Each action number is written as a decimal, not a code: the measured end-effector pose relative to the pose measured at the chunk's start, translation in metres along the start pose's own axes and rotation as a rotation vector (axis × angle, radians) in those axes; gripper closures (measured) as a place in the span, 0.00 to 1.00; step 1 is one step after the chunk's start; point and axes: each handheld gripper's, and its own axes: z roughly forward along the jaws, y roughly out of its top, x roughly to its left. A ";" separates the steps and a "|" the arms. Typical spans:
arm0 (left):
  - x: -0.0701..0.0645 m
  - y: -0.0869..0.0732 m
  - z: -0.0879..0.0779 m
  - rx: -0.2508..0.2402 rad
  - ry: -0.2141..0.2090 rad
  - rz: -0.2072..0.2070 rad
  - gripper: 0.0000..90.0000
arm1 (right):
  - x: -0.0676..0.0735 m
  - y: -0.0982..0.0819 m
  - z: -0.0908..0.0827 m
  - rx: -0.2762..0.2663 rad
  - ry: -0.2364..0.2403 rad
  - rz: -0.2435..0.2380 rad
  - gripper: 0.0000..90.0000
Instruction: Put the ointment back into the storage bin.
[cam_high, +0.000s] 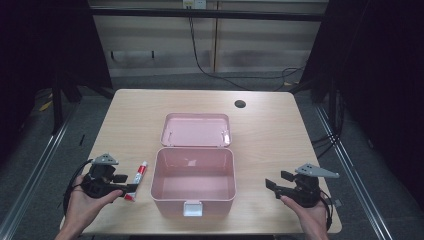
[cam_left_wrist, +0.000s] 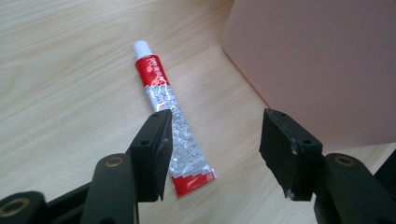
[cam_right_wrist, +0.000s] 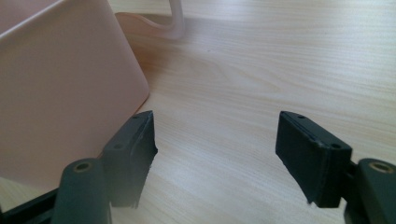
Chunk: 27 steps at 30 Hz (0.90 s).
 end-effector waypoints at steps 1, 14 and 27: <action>0.000 0.002 0.000 0.004 0.003 0.004 0.49 | 0.000 0.000 0.000 0.000 0.000 0.000 0.31; 0.021 0.033 0.010 0.073 0.003 -0.058 0.59 | -0.002 0.002 -0.003 -0.036 0.033 0.010 0.29; 0.026 0.043 0.037 0.180 -0.044 -0.084 0.61 | -0.002 0.001 0.001 -0.009 0.073 0.025 0.29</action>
